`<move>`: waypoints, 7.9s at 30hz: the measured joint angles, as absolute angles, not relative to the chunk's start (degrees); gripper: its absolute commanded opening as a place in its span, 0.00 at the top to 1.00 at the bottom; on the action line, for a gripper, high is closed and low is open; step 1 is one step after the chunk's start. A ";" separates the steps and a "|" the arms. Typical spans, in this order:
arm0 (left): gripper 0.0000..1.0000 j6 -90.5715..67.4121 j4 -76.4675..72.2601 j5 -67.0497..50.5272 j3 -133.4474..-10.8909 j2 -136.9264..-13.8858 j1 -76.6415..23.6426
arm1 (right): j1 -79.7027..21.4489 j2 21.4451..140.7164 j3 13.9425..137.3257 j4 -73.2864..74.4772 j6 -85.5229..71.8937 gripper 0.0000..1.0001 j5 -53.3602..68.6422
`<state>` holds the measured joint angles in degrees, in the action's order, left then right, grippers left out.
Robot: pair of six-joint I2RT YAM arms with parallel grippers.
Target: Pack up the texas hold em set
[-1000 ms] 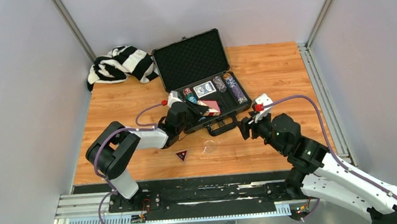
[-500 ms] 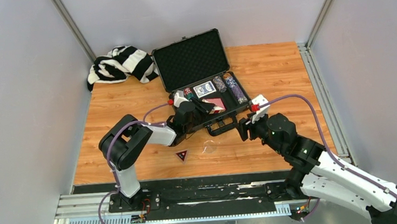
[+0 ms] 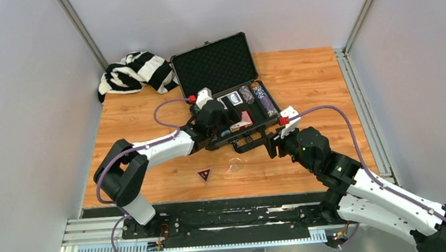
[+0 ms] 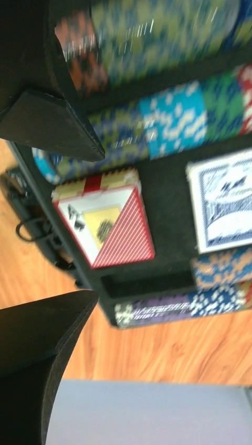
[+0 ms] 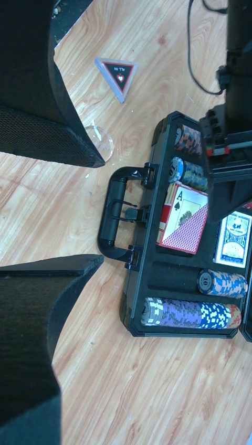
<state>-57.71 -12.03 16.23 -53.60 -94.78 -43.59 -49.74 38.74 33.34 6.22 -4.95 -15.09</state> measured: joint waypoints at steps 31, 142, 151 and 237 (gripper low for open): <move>0.07 -48.01 -3.53 15.68 -62.78 -99.57 -45.52 | -48.86 42.37 31.31 2.37 -5.58 0.40 -14.66; 0.02 -35.70 8.84 23.81 -36.64 -56.60 -31.55 | -38.89 102.13 75.72 12.01 -5.08 0.21 -5.56; 0.02 -35.18 10.28 23.92 -37.89 -55.57 -31.42 | -43.27 85.93 69.04 9.65 -5.02 0.20 -2.31; 0.00 -38.09 15.40 12.43 -32.99 -39.46 -18.06 | -59.83 101.89 79.72 16.21 -7.81 0.44 -10.72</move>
